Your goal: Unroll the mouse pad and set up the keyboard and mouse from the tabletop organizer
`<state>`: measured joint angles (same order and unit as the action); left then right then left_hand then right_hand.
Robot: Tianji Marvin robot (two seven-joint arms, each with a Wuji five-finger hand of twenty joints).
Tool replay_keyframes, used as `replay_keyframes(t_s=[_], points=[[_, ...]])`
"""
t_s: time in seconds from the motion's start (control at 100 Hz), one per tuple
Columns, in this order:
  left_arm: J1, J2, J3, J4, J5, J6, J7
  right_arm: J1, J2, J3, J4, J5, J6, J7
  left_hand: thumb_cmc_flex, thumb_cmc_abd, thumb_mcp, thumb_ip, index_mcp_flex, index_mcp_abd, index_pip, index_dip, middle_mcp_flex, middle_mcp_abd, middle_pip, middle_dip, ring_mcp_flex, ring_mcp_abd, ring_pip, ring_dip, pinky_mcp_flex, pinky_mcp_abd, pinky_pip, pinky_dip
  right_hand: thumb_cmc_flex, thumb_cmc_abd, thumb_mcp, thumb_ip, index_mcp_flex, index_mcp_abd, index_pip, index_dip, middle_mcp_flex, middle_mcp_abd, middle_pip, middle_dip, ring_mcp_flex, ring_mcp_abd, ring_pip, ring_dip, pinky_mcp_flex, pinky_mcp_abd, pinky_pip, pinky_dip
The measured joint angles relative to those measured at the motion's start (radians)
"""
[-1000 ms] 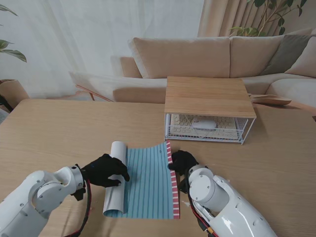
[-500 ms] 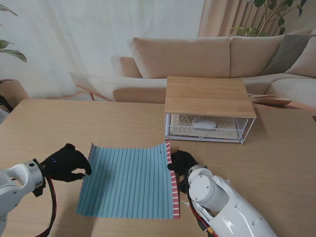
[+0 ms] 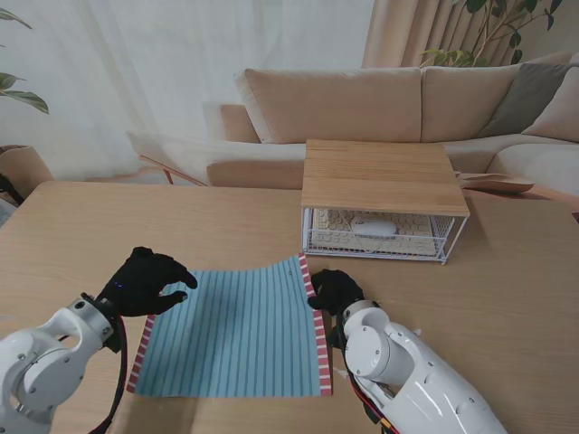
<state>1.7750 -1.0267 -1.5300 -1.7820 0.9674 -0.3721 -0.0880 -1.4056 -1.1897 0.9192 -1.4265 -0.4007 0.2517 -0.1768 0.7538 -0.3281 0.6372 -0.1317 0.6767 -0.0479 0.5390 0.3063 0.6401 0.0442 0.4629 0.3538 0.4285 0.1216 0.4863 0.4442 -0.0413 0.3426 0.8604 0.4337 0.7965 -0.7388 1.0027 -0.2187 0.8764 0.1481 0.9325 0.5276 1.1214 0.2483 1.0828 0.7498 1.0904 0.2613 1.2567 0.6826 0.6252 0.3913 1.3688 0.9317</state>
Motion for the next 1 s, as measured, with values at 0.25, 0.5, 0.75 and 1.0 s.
replay_keyframes(t_s=[0.25,0.5,0.75,1.0], points=[[0.006,-0.025,0.064,0.000,-0.068,0.092,0.102,0.024,0.007,-0.023,0.047,-0.145,-0.069,-0.005,0.016,0.000,0.000,-0.001,0.015,0.018,-0.002,0.000,0.000,0.016,-0.001,0.000,0.000,0.015,0.000,0.000,0.010,0.002,0.012,0.002,-0.004,-0.033,0.024,0.000,0.017,-0.002,0.000,-0.005,0.049,-0.016,-0.004,0.016,0.052,-0.005,0.000,0.000,0.056,0.003,0.000,0.000],[0.006,-0.048,0.096,0.015,-0.098,0.112,0.170,0.010,0.046,0.011,0.038,-0.330,-0.140,0.007,0.018,0.000,0.000,-0.001,0.015,0.024,-0.006,0.000,-0.009,0.025,-0.002,0.000,-0.004,0.017,0.000,0.000,0.011,0.013,0.012,0.011,-0.005,-0.054,0.042,0.000,0.028,-0.002,0.000,-0.012,0.060,-0.020,-0.004,0.023,0.068,-0.008,0.000,-0.001,0.076,0.003,0.000,0.001],[0.004,-0.051,0.100,0.028,-0.120,0.119,0.168,-0.065,0.079,0.130,-0.026,-0.455,-0.182,0.043,0.011,0.000,0.011,-0.002,0.015,0.036,-0.023,-0.001,-0.009,0.027,-0.002,0.000,-0.005,0.031,0.000,0.000,0.011,0.013,0.013,0.012,-0.005,-0.058,0.051,0.000,0.028,-0.003,0.000,-0.012,0.061,-0.021,-0.005,0.029,0.069,-0.008,-0.001,-0.001,0.077,0.003,0.000,0.001],[-0.007,-0.052,0.116,0.043,-0.143,0.130,0.167,-0.182,0.096,0.279,-0.121,-0.546,-0.196,0.071,-0.072,0.028,0.054,0.003,-0.087,0.052,-0.068,-0.001,-0.031,0.050,-0.012,0.000,-0.018,0.034,-0.001,0.000,0.011,0.015,0.013,0.012,-0.005,-0.060,0.051,0.000,0.028,-0.006,0.000,-0.012,0.061,-0.021,-0.005,0.035,0.069,-0.009,-0.003,0.000,0.077,0.003,0.000,0.001]])
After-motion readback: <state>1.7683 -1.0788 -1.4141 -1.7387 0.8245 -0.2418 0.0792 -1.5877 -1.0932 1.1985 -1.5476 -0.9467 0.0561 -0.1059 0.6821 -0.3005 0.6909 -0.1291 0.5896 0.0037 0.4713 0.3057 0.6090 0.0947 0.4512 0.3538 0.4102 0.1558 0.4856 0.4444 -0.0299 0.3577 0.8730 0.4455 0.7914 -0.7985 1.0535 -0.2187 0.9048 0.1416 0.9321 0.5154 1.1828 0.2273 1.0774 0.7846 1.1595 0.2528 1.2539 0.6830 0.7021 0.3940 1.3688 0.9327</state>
